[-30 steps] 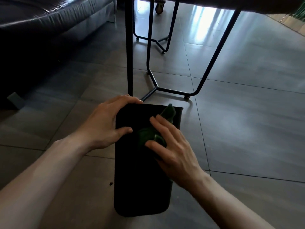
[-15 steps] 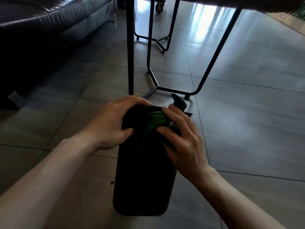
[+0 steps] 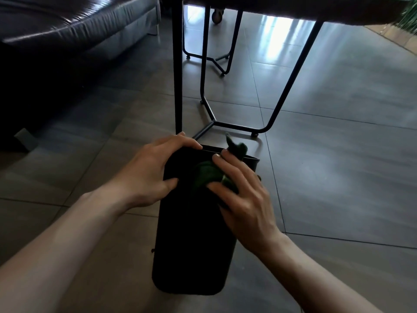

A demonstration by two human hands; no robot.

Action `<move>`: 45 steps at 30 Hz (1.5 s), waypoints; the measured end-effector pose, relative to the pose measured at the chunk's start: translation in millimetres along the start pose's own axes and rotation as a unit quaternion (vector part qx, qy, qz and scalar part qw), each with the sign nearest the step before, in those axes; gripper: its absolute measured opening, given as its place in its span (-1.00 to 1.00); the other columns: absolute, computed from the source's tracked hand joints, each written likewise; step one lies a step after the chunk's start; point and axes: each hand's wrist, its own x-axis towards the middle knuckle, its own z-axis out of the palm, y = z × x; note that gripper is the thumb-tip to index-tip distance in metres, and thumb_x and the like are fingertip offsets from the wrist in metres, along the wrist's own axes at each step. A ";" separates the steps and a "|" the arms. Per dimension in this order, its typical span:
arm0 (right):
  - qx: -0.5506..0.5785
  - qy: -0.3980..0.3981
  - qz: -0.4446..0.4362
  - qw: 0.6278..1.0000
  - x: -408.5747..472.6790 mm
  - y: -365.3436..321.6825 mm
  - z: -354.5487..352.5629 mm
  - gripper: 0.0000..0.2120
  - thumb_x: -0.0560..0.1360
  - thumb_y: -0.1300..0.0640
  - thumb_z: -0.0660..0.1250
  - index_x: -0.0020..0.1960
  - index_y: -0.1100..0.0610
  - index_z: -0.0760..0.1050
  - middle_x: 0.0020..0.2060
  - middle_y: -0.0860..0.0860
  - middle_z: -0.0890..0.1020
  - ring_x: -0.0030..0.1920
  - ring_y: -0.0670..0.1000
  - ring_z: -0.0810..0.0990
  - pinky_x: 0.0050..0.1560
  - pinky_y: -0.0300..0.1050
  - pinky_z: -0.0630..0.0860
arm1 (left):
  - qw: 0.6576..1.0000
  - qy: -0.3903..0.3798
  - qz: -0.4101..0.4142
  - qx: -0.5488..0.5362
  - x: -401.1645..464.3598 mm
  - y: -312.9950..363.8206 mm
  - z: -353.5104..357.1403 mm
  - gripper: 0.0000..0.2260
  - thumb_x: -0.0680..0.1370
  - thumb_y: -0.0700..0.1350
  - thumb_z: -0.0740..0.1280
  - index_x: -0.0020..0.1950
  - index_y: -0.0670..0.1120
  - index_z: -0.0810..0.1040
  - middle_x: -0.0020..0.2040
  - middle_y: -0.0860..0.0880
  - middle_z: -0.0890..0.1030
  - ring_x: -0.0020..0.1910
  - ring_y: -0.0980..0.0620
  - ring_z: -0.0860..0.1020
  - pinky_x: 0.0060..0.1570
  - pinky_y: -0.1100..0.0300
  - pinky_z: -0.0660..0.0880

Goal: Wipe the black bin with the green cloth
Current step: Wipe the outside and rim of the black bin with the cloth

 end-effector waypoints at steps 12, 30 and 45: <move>-0.101 -0.216 -0.236 0.942 -103.5 -45.0 27.5 -0.57 0.79 0.23 -0.18 0.25 0.00 0.46 0.35 -0.08 0.53 0.42 -0.04 0.43 0.65 -0.11 -0.13 | 1.000 0.003 -0.009 0.015 -2.4 -11.2 -5.6 -0.33 0.31 -0.26 0.60 0.30 0.18 0.48 0.29 0.30 0.50 0.40 0.40 0.33 0.32 0.57 0.15; -0.033 -0.130 0.364 0.922 56.9 116.3 -85.3 -0.72 0.42 -0.07 0.59 0.08 -0.18 0.60 -0.02 -0.08 0.60 0.02 0.12 0.63 -0.03 -0.06 0.50 | 0.999 -0.023 -0.028 -0.025 -12.0 -31.2 -17.9 -0.33 0.31 -0.27 0.61 0.22 0.26 0.45 0.25 0.51 0.44 0.48 0.44 0.21 0.32 0.52 0.17; -0.076 -0.411 0.089 0.904 69.9 68.7 -61.3 -0.81 0.65 -0.21 0.23 0.21 -0.25 0.54 0.12 -0.16 0.53 -0.02 -0.01 0.59 -0.05 0.01 0.56 | 0.998 -0.004 -0.060 -0.018 -23.0 -44.9 -34.1 -0.48 0.41 -0.26 0.52 0.16 0.22 0.44 0.44 0.31 0.42 0.53 0.29 0.22 0.53 0.00 0.21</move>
